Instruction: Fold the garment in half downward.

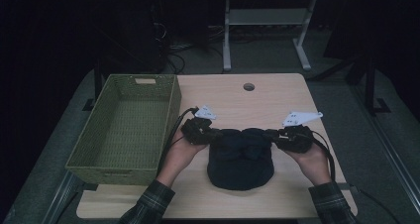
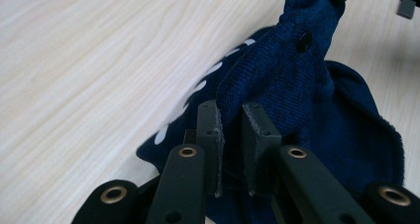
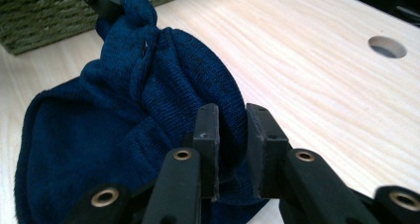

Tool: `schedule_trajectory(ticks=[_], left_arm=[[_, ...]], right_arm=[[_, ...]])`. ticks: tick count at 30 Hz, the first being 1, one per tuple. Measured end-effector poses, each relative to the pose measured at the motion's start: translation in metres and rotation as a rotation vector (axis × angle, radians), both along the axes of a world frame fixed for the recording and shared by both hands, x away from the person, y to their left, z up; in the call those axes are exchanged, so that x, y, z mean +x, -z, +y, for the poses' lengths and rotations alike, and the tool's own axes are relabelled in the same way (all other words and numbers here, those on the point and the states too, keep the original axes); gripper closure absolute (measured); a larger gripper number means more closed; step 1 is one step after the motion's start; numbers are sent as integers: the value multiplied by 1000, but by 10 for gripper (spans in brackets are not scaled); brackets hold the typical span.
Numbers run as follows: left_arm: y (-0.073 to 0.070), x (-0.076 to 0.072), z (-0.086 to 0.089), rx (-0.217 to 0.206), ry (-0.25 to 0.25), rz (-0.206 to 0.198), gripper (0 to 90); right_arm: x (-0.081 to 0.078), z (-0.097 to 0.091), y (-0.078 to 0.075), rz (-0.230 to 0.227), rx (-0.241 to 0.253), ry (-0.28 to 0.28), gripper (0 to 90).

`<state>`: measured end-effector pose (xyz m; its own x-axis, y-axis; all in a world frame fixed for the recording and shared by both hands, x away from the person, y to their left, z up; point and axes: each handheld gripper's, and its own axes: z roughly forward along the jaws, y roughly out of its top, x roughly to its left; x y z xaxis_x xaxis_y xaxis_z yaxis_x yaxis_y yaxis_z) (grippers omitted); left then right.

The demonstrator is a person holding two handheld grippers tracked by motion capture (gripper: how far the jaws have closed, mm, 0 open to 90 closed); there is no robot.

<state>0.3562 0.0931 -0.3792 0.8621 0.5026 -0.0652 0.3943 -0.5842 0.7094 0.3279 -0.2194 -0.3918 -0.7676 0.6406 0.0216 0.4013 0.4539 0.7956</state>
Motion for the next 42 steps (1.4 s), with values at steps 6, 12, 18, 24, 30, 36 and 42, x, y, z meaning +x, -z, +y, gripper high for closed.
schedule_trajectory(ticks=[6, 12, 18, 24, 30, 36, 42], left_arm=[[6, -9, 0, 18, 18, 15, 784], [11, -18, 2, 21, 33, 39, 777], [17, -27, 5, 28, 49, 60, 773], [24, -34, 8, 23, 53, 86, 767], [29, -42, 9, 16, 62, 113, 758], [31, -49, 9, 24, 69, 119, 740], [28, -53, 9, 3, 62, 126, 671]], right_arm=[[-10, 0, 9, 22, -5, -22, 742], [-21, 1, 18, 52, -12, -40, 727], [-30, 2, 23, 68, -14, -58, 714], [-39, 4, 30, 88, -19, -69, 691], [-47, 3, 40, 115, -15, -87, 665], [-56, 2, 45, 129, -10, -93, 647], [-62, 1, 47, 124, -25, -99, 601]])
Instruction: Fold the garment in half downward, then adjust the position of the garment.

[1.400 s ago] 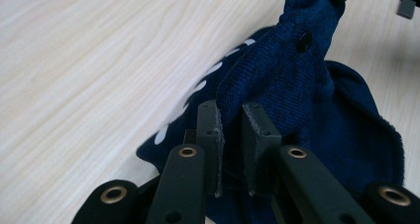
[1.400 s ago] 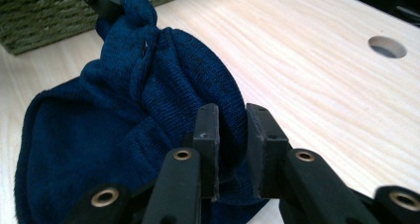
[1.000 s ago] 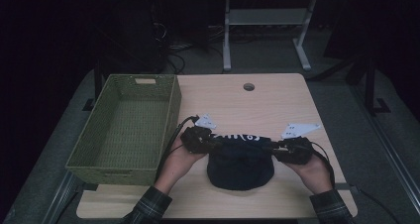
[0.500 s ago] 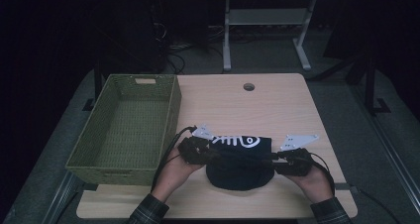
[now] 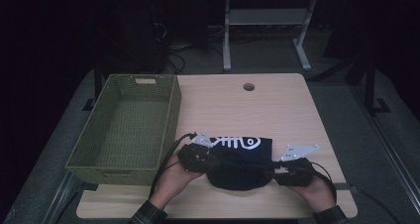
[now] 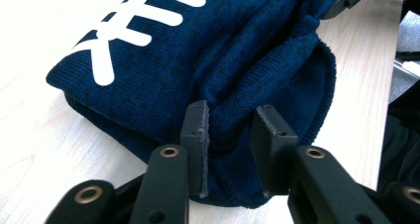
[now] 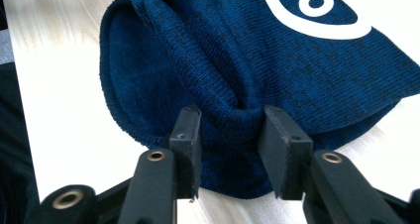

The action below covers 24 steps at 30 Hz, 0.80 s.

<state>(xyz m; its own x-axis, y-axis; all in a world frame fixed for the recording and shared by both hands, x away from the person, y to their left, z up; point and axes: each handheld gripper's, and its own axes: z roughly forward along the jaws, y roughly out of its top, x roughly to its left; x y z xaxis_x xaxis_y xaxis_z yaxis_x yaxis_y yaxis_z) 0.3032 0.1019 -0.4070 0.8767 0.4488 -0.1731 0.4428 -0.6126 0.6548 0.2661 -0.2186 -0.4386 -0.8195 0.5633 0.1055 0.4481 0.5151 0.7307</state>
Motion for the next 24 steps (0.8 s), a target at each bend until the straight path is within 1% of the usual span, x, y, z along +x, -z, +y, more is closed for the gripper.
schedule_trajectory(ticks=[2, 3, 4, 5, 7, 8, 9, 10, 13, 14, 16, 18, 20, 21, 23, 24], left_arm=[[-5, 0, 0, -12, 1, -9, 659], [-7, 0, 0, -10, 5, -17, 653], [-9, -1, -1, -18, 2, -19, 643], [-10, -2, -2, -19, 5, -19, 632], [-15, -2, -2, -13, 15, -31, 613], [-17, -3, -3, -24, 9, -34, 600], [-20, -4, -2, -21, 18, -41, 592], [-23, -5, -3, -29, 16, -43, 579], [-33, -7, -1, -56, 14, -61, 566], [-36, -7, 0, -56, 16, -68, 564], [-41, -7, 1, -69, 8, -77, 563], [-44, -6, 1, -80, -1, -82, 587], [-44, -2, 0, -84, -3, -82, 648], [-44, 0, -1, -89, -8, -76, 690], [-43, 5, -3, -81, -8, -70, 742], [-41, 8, -5, -74, -8, -73, 779]], right_arm=[[0, -1, -3, -4, 9, 4, 566], [0, -2, -5, -14, 16, 1, 551], [1, -3, -8, -11, 24, 10, 532], [1, -4, -11, -15, 33, 12, 512], [2, -6, -16, -27, 54, 14, 497], [1, -7, -19, -24, 59, 23, 483], [2, -8, -21, -32, 64, 20, 477], [2, -9, -23, -33, 76, 25, 473], [1, -12, -31, -49, 88, 28, 454], [1, -13, -33, -52, 95, 28, 454], [1, -14, -38, -66, 104, 29, 449], [2, -15, -43, -71, 116, 31, 456], [4, -14, -46, -77, 116, 30, 488], [6, -13, -47, -78, 113, 32, 521], [10, -11, -47, -71, 109, 34, 582], [12, -10, -46, -69, 105, 30, 629]])
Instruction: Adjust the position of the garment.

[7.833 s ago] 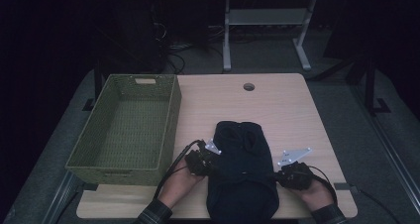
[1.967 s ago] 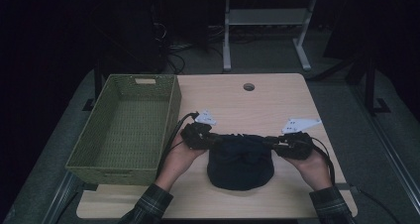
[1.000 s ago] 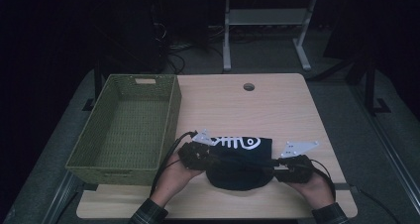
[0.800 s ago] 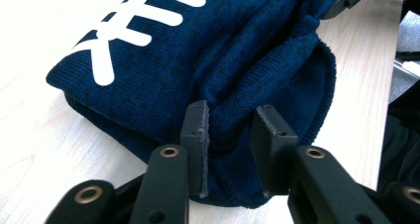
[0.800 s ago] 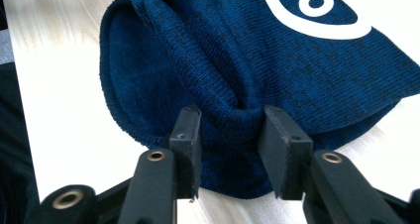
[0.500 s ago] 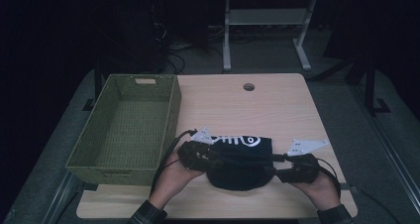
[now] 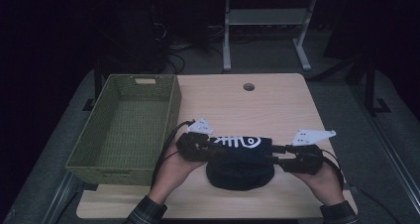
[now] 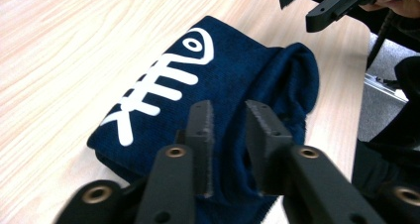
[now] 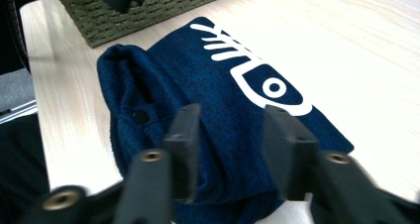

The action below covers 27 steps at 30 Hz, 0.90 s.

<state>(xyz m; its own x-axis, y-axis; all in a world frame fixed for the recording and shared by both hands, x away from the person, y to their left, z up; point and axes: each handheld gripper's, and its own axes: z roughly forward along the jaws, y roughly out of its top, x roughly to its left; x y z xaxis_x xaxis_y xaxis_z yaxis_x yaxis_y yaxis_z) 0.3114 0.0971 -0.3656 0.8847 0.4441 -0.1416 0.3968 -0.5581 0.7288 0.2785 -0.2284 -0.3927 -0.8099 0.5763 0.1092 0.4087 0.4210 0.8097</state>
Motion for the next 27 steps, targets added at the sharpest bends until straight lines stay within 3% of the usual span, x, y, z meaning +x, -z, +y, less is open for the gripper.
schedule_trajectory(ticks=[4, 7, 10, 13, 16, 19, 23, 27], left_arm=[[6, 12, -6, 8, -30, 11, 888], [11, 24, -10, 43, -54, -3, 898], [21, 36, -14, 51, -85, 1, 898], [33, 46, -17, 95, -100, 18, 898], [46, 53, -22, 137, -99, 35, 898], [58, 58, -26, 145, -106, 63, 899], [67, 66, -31, 187, -71, 64, 900], [71, 73, -38, 176, -67, 69, 900]], right_arm=[[7, 7, 6, 8, -18, -13, 760], [10, 12, 11, 20, -51, -26, 849], [11, 14, 20, 36, -58, -37, 892], [11, 17, 29, 73, -73, -51, 896], [8, 18, 36, 82, -76, -74, 897], [5, 24, 45, 105, -100, -90, 898], [2, 32, 56, 132, -122, -112, 900], [-2, 42, 61, 145, -125, -146, 900]])
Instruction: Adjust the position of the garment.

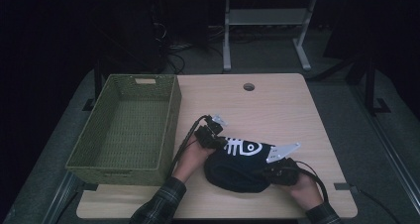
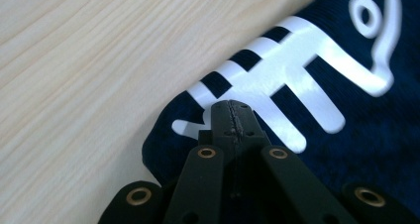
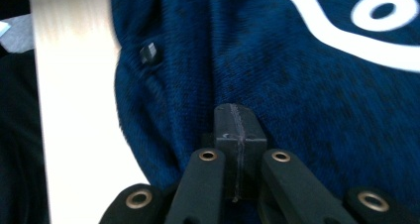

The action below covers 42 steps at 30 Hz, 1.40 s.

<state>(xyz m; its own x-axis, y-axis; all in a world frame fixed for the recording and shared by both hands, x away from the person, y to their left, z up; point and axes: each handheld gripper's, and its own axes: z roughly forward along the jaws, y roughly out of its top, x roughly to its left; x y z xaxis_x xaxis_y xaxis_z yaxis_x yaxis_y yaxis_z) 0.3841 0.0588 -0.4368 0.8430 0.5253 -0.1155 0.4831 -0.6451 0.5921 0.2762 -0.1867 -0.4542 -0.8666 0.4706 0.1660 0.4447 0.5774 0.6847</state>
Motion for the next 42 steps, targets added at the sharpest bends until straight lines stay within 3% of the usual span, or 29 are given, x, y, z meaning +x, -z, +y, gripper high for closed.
schedule_trajectory(ticks=[10, 14, 17, 21, 25, 32, 36, 42], left_arm=[[2, 4, -15, 10, 34, 2, 900], [-5, 0, -12, -1, 38, -7, 900], [-15, -9, -7, -45, 32, -16, 900], [-27, -25, 1, -47, 43, -42, 900], [-31, -41, 9, -28, 59, -48, 899], [-12, -45, 13, -8, 42, 3, 900], [-4, -43, 10, 37, 60, 0, 900], [3, -43, 7, 60, 68, -1, 900]], right_arm=[[-12, 17, 3, -9, -12, -69, 900], [-13, 16, 0, -16, 1, -70, 899], [-12, 10, -8, -47, 25, -49, 899], [-8, -1, -22, -97, 62, 2, 899], [0, -13, -24, -115, 47, 61, 899], [10, -15, -8, -82, -14, 92, 900], [12, -12, -3, -67, -33, 92, 900], [11, -8, 4, -54, -49, 82, 900]])
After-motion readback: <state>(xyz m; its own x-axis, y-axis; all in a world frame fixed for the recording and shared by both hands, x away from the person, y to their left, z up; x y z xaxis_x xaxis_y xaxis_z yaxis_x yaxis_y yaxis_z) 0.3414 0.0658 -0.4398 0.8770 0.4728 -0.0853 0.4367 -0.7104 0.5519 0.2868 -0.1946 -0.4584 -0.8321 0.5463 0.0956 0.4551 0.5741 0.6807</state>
